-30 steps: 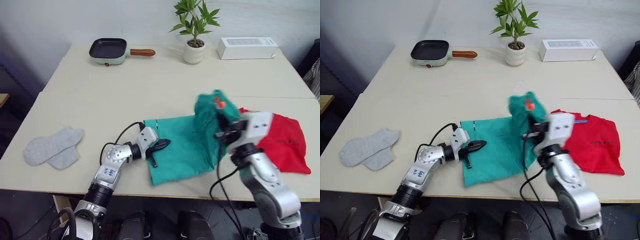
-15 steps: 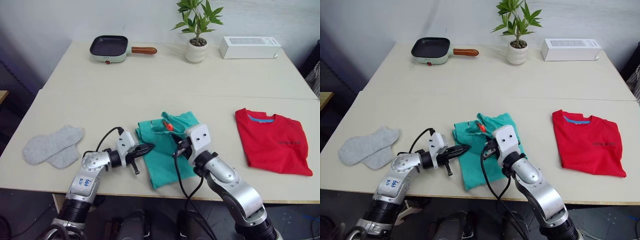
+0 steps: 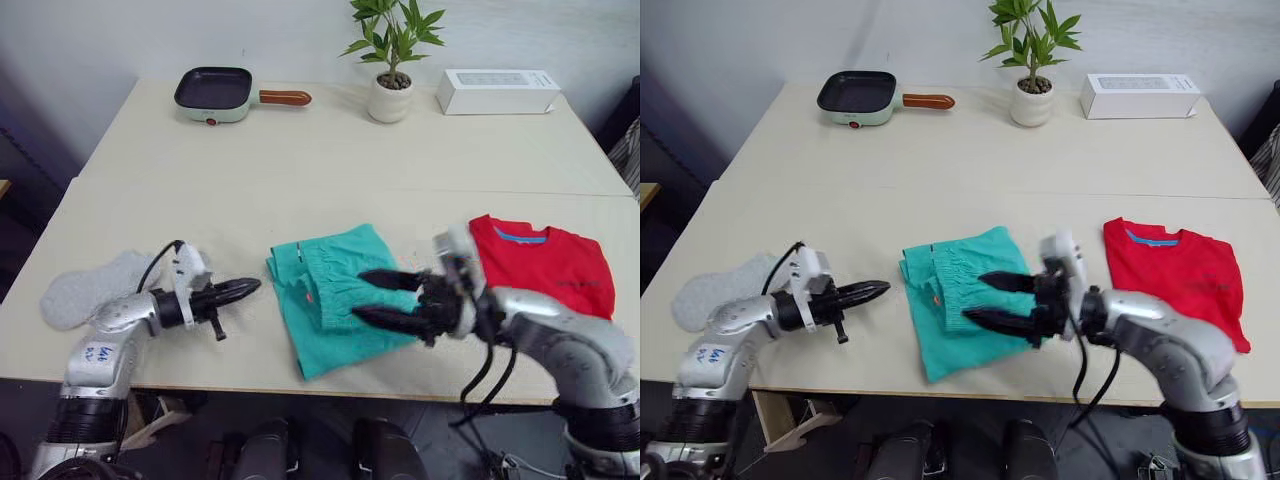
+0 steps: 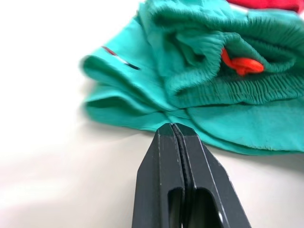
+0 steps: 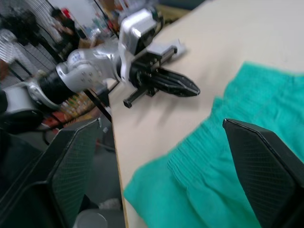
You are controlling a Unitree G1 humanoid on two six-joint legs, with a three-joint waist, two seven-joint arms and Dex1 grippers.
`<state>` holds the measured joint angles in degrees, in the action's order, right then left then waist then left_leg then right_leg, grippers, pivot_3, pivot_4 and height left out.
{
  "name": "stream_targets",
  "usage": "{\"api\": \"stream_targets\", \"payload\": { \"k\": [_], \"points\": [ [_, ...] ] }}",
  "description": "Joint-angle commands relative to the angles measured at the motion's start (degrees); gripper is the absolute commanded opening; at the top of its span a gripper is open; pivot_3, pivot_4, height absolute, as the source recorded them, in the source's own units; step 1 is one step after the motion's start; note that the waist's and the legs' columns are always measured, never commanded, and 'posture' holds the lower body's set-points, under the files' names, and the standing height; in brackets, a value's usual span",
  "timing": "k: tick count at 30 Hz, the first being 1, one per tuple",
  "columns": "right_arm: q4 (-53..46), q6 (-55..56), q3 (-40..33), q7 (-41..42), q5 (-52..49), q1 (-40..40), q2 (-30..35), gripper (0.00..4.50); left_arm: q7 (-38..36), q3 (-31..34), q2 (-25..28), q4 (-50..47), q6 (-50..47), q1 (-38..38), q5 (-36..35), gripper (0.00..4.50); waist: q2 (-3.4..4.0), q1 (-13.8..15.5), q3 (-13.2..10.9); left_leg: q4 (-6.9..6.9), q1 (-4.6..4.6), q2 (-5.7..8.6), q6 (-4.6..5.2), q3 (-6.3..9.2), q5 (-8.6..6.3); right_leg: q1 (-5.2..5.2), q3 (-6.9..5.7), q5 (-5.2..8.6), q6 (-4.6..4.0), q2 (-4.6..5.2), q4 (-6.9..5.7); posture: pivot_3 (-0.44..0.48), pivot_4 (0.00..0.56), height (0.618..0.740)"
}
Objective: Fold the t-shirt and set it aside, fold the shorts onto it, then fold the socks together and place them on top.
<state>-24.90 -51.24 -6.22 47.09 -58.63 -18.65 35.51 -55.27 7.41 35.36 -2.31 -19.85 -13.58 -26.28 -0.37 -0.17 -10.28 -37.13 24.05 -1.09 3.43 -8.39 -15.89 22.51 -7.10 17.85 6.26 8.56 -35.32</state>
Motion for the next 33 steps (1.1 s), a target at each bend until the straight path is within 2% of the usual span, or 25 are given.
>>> {"api": "stream_targets", "payload": {
  "k": [1,6,11,12,17,20,23,27,28,30,33],
  "points": [
    [7.0,7.6,-1.0,3.3,5.1,-3.3,-0.6,3.61,-1.2,0.6,-0.7,-3.8,-2.1,-5.5,-4.8,0.0,-0.09,0.3,0.0,-0.01,0.02,0.02,-0.05,0.01,0.03,0.0,-0.03,-0.01,0.0,0.01,-0.01,0.0,0.15,0.74],
    [22.1,27.5,6.1,5.2,24.3,-8.6,-4.6,1.96,-1.7,-8.2,-6.3,-2.5,-1.5,-15.0,-1.0,0.0,-0.09,0.2,0.0,-0.02,0.05,0.23,0.05,-0.06,0.22,-0.03,-0.15,-0.14,0.16,0.0,-0.06,0.0,0.15,0.74],
    [39.6,46.8,11.5,6.0,38.0,-12.9,-10.5,0.17,0.3,-18.1,-12.9,6.6,7.4,-18.4,9.6,0.0,-0.08,-0.5,0.0,-0.01,0.03,0.36,0.18,-0.34,0.41,0.0,-0.43,-0.23,0.33,-0.31,-0.3,0.0,0.15,0.74],
    [42.6,50.0,12.2,6.8,39.5,-13.3,-11.5,0.04,0.9,-19.1,-14.8,8.7,8.1,-18.4,10.3,0.0,-0.09,-0.5,0.0,0.0,0.03,0.35,0.18,-0.35,0.43,-0.01,-0.44,-0.23,0.33,-0.33,-0.31,0.0,0.15,0.74],
    [54.0,62.0,14.2,11.1,44.6,-14.6,-14.8,0.04,3.9,-23.7,-18.4,15.9,12.2,-17.4,17.3,0.0,-0.09,-0.6,-0.1,-0.07,0.06,0.31,0.22,-0.32,0.5,0.0,-0.46,-0.23,0.33,-0.35,-0.33,0.0,0.15,0.74],
    [61.5,65.1,12.3,10.6,45.4,-16.7,-14.8,0.04,7.6,-24.9,-17.9,17.7,12.2,-15.6,21.9,0.0,-0.09,-0.8,-0.1,-0.17,0.0,0.31,0.25,-0.27,0.52,-0.09,-0.46,-0.23,0.34,-0.25,-0.36,0.0,0.15,0.74],
    [67.6,65.4,9.0,8.3,44.7,-19.4,-14.5,0.04,8.2,-24.9,-16.4,16.9,12.1,-13.5,23.4,0.0,-0.09,-1.0,-0.1,-0.21,-0.2,0.33,0.26,-0.16,0.52,-0.25,-0.45,-0.25,0.33,0.0,-0.32,0.0,0.15,0.74],
    [73.5,63.0,4.3,6.0,43.2,-23.0,-13.5,0.04,8.1,-22.2,-15.4,14.3,12.9,-10.6,21.1,0.0,-0.04,-1.7,0.0,0.03,-0.91,0.24,-0.23,0.04,0.23,-0.94,-0.17,-0.2,0.2,0.14,-0.13,0.0,0.15,0.74],
    [73.8,62.8,3.4,6.3,42.9,-23.3,-13.2,0.04,9.4,-20.4,-16.2,14.0,16.2,-10.5,20.2,0.0,-0.04,-1.9,0.0,0.04,-0.91,0.19,-0.37,0.04,0.15,-0.92,-0.12,-0.16,0.12,0.11,-0.15,0.0,0.15,0.74],
    [72.7,61.6,1.9,7.6,41.7,-23.4,-12.9,0.04,10.2,-16.4,-18.4,11.9,16.7,-11.4,15.8,0.0,-0.02,-2.0,0.0,0.06,-0.93,0.09,-0.42,0.04,0.13,-0.87,-0.14,-0.08,-0.02,0.04,-0.23,0.0,0.15,0.74],
    [62.0,57.0,0.5,14.4,35.9,-19.7,-13.1,0.04,9.1,-12.4,-19.7,7.5,10.5,-15.1,8.9,0.0,0.03,-1.8,-0.1,0.06,-0.85,-0.06,-0.32,0.06,0.26,-0.84,-0.27,-0.03,-0.11,-0.11,-0.3,0.0,0.15,0.74]
  ]
}}
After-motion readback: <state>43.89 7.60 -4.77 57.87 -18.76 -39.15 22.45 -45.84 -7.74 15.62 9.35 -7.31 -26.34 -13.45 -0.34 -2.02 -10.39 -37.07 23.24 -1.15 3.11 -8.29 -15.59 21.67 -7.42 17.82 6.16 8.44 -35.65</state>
